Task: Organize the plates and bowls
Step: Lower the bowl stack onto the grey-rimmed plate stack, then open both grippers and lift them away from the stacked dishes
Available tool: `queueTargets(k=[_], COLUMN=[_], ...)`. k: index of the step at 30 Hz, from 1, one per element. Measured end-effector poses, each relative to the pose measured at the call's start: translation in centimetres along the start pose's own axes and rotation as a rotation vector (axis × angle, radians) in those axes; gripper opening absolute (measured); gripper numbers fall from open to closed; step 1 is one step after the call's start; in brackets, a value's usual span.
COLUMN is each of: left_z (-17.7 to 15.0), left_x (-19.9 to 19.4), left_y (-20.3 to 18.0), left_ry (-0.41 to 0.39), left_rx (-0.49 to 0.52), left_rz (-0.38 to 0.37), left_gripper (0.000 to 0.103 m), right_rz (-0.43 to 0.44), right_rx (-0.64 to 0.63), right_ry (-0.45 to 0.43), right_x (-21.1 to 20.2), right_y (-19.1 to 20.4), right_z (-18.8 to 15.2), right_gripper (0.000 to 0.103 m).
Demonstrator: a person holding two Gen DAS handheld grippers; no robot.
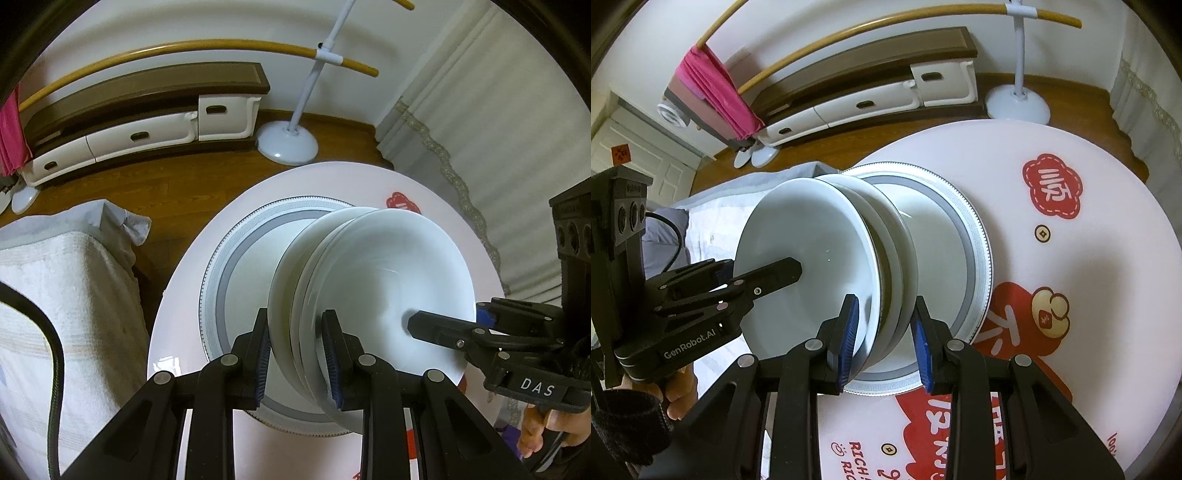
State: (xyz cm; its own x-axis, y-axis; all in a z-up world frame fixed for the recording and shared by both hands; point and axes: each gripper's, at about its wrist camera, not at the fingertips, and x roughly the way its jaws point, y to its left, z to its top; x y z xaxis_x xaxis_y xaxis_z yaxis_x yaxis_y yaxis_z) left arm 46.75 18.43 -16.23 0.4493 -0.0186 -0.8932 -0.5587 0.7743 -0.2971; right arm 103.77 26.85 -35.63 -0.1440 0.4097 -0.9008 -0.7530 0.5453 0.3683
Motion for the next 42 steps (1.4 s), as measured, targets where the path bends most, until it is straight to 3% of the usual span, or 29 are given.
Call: queueTargets(k=[9,21,26,31,39,42], left_z=[0.6,0.4,0.2,-0.4,-3.3,-5.3], left_x=[0.3,0.5,0.9,0.3,-3.1,-4.8], left_y=[0.6,-0.7,-1.1,-1.8,-3.9,-4.9], left_ry=[0.007,-0.004,0.0,-0.032,-0.129,-0.186], left_rx=[-0.036,-0.041,-0.053,-0.061,-0.013,0.017], left_rz=[-0.011,0.033,0.054,0.08,0.096,0.096], left_gripper=[0.025,0.027,0.045,0.052,0.058,0.066], right_rz=[0.006,0.004,0.005,0.003,0.048,0.043], right_rx=[0.007,0.022,0.019,0.013,0.006,0.0], right_ry=[0.015,-0.005,-0.013,-0.024,-0.104,-0.148], right_x=[0.3,0.2,0.1,-0.3,-3.6,-5.7], right_y=[-0.3,-0.3,-0.3,-0.3,-0.5,-0.8], right_z=[0.7,0.6,0.5,0.3,-0.4,-1.5], right_gripper=[0.031,0.034,0.036,0.037,0.052,0.066])
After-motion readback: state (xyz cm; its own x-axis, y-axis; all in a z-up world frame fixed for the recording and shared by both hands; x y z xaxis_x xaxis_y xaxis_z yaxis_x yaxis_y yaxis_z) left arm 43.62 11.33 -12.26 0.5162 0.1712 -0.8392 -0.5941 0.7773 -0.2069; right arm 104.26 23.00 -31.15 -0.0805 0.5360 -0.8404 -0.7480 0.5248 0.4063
